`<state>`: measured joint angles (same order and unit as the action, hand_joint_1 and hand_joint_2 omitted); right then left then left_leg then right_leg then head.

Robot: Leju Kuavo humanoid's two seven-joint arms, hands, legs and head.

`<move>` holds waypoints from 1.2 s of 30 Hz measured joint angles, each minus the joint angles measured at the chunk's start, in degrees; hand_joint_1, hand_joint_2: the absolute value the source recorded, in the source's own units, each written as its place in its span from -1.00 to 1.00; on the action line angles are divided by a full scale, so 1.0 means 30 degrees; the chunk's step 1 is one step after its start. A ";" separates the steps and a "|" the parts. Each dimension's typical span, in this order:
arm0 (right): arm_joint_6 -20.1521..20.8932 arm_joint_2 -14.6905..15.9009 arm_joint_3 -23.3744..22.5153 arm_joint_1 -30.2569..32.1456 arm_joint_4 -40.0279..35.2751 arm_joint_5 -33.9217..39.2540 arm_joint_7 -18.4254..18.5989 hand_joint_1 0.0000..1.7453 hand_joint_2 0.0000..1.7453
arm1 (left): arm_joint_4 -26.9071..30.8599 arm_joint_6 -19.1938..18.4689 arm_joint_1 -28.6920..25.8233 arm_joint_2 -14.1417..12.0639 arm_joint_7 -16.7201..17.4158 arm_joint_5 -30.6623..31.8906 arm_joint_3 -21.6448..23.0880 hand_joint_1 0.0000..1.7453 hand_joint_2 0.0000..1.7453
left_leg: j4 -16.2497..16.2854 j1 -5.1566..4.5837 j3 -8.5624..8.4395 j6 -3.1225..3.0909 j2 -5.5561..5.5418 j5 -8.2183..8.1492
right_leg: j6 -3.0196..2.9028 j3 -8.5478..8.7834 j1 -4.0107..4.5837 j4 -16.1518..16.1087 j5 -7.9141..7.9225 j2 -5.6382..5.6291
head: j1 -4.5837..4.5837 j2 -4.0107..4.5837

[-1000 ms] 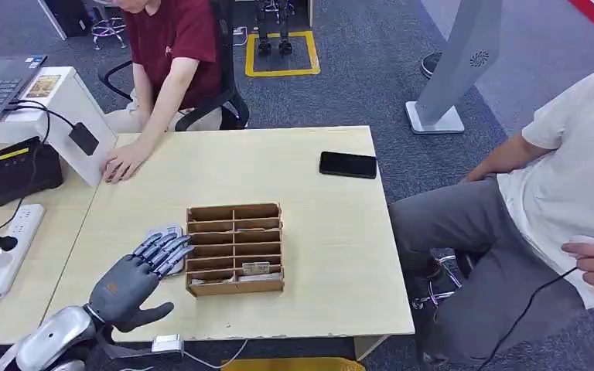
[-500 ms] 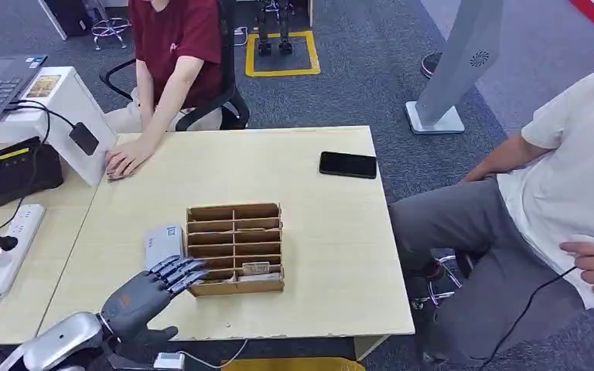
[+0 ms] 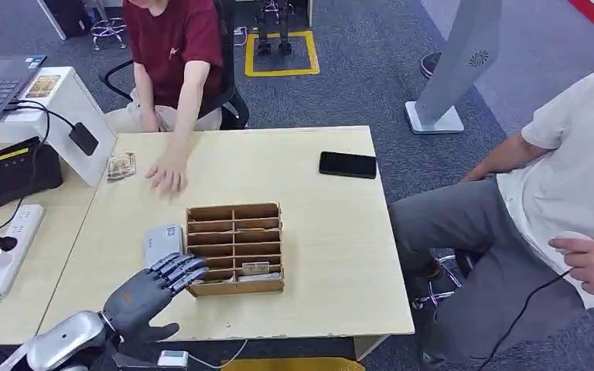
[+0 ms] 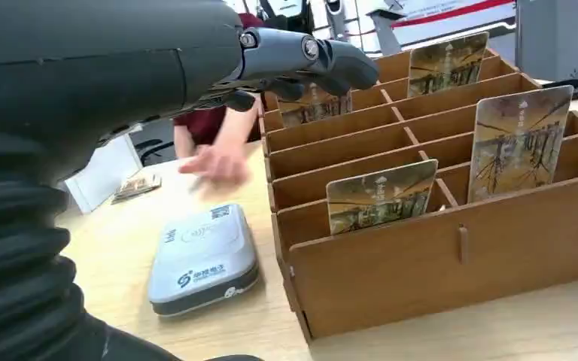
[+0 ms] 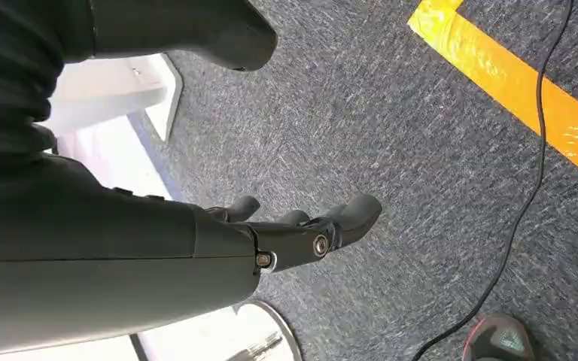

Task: Pass the card to the sensor for recognition and then transmit it.

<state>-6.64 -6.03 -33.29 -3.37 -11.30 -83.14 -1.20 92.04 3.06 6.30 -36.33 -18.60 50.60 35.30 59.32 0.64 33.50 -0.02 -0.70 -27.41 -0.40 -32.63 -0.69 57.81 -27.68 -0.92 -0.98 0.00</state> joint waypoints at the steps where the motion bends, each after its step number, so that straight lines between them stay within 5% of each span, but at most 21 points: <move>1: 0.0000 0.0000 0.0000 0.0002 0.0000 0.0000 0.0000 -1.00 1.00 | -0.0036 0.0130 0.0012 0.0043 0.0051 0.0094 0.0015 -1.00 1.00 | 0.0000 0.0000 0.0000 0.0000 0.0000 0.0000 | 0.0000 0.0000 0.0000 0.0000 0.0000 0.0000 | 0.0000 0.0000; 17: 0.0007 -0.0007 0.0000 -0.0015 0.0000 -0.0262 0.0000 -1.00 1.00 | -0.1479 0.1326 0.0650 0.2171 0.0976 0.1260 0.0670 -1.00 1.00 | 0.0003 0.0000 0.0000 0.0000 -0.0003 0.0000 | 0.0001 -0.0001 -0.0001 -0.0002 0.0000 0.0004 | 0.0000 0.0000; 36: 0.0007 -0.0007 0.0000 -0.0022 0.0000 -0.0233 0.0000 -1.00 1.00 | -0.2142 0.1435 0.0857 0.2717 0.0998 0.1282 0.0845 -1.00 1.00 | 0.0002 -0.0001 0.0001 0.0000 -0.0003 0.0000 | 0.0001 -0.0001 -0.0001 -0.0001 0.0000 0.0003 | 0.0000 0.0000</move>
<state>-6.62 -6.05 -33.29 -3.44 -11.30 -83.84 -1.20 85.61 7.37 8.87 -28.17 -15.61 54.45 37.83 59.33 0.64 33.51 -0.03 -0.71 -27.41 -0.40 -32.63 -0.69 57.80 -27.68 -0.91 -0.98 0.00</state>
